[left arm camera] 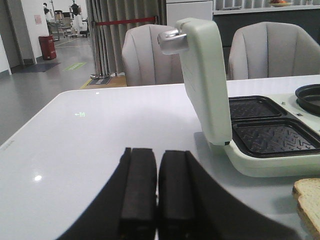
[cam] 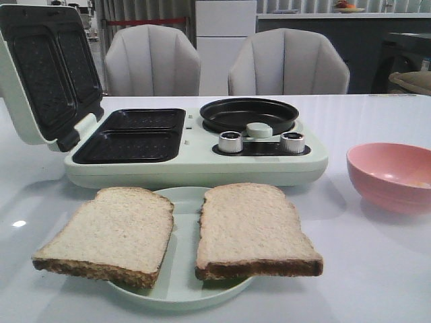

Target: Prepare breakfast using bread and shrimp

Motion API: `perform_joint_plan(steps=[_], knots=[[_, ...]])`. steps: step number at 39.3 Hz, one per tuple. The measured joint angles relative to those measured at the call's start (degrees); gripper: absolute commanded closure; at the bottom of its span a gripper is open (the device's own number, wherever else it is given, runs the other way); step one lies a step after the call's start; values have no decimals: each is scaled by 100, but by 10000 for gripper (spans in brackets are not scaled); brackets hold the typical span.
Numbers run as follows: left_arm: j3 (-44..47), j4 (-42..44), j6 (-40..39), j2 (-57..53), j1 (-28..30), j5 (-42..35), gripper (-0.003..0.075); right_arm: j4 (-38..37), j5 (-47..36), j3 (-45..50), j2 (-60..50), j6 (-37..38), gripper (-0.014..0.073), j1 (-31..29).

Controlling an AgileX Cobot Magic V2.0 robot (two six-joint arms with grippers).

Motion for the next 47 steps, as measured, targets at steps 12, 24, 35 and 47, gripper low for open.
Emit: perform_joint_plan(steps=[12, 24, 35, 47], knots=[[0, 0, 0, 0, 0, 0, 606, 0, 0, 0, 0, 0, 408, 0], [0, 0, 0, 0, 0, 0, 606, 0, 0, 0, 0, 0, 408, 0], [0, 0, 0, 0, 0, -194, 606, 0, 0, 0, 0, 0, 408, 0], [0, -240, 0, 0, 0, -2556, 606, 0, 0, 0, 0, 0, 408, 0]])
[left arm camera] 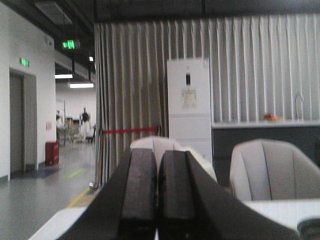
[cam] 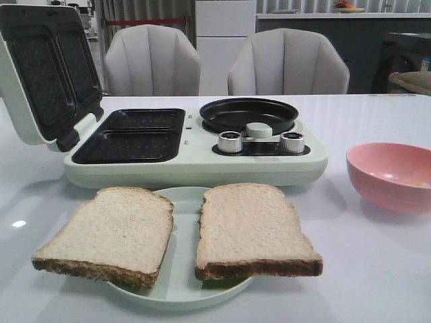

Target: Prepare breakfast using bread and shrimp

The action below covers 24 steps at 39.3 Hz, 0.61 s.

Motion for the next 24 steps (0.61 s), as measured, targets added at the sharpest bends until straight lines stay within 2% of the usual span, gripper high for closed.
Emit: perform_joint_plan(steps=[2, 5, 10, 18, 24], knots=[[-35, -143, 0, 0, 0, -167, 606, 0, 0, 0, 0, 0, 408, 0], [-324, -214, 0, 0, 0, 93, 606, 0, 0, 0, 0, 0, 408, 0], [-1275, -54, 0, 70, 0, 1410, 606, 0, 0, 0, 0, 0, 408, 0], [-2634, 26, 0, 918, 0, 3561, 606, 0, 0, 0, 0, 0, 408, 0], [-2908, 38, 0, 1371, 0, 4125, 606, 0, 131, 0, 0, 0, 408, 0]])
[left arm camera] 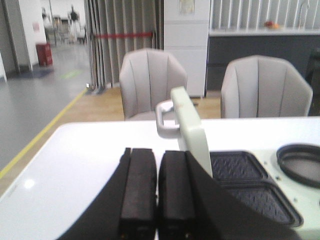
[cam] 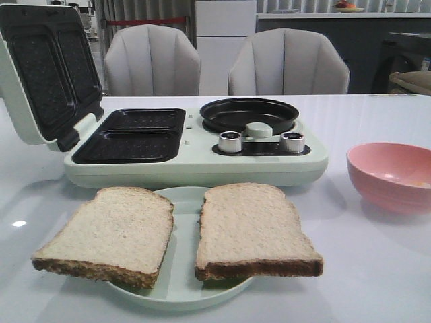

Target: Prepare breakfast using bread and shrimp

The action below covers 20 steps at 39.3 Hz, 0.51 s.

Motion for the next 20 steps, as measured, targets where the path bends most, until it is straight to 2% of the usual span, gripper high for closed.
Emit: perform_joint_plan(steps=[7, 11, 15, 20], knots=[[0, -98, 0, 232, 0, 105, 606, 0, 126, 0, 0, 0, 408, 0], [0, -112, 0, 291, 0, 125, 578, 0, 135, 0, 0, 0, 408, 0], [0, -52, 0, 291, 0, 142, 458, 0, 135, 0, 0, 0, 408, 0], [0, 85, 0, 291, -41, 202, 228, 0, 135, 0, 0, 0, 408, 0]])
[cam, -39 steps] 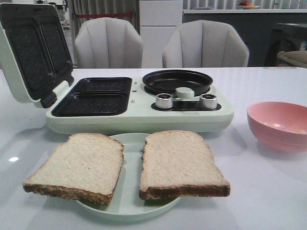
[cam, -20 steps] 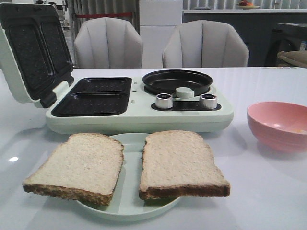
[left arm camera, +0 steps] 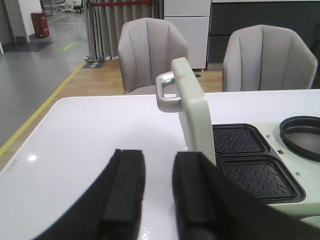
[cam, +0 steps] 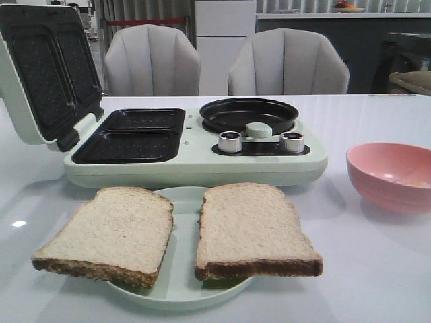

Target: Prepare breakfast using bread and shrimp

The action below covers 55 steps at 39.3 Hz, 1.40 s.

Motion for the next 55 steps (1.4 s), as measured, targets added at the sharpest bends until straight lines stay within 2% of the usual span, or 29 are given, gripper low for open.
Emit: perform_joint_plan(steps=[2, 4, 25, 32, 39, 49, 55], knots=[[0, 0, 0, 0, -63, 16, 174, 0, 0, 0, 0, 0, 408, 0], [0, 0, 0, 0, -127, 28, 154, 0, 0, 0, 0, 0, 408, 0], [0, 280, 0, 412, -895, 174, 155, 0, 2, 0, 0, 0, 408, 0], [0, 313, 0, 577, -924, 514, 155, 0, 2, 0, 0, 0, 408, 0], [0, 527, 120, 591, -1207, 653, 155, 0, 12, 0, 0, 0, 408, 0], [0, 1611, 463, 934, -2031, 903, 155, 0, 12, 0, 0, 0, 408, 0], [0, 2319, 474, 1622, -2869, 1022, 155, 0, 12, 0, 0, 0, 408, 0]])
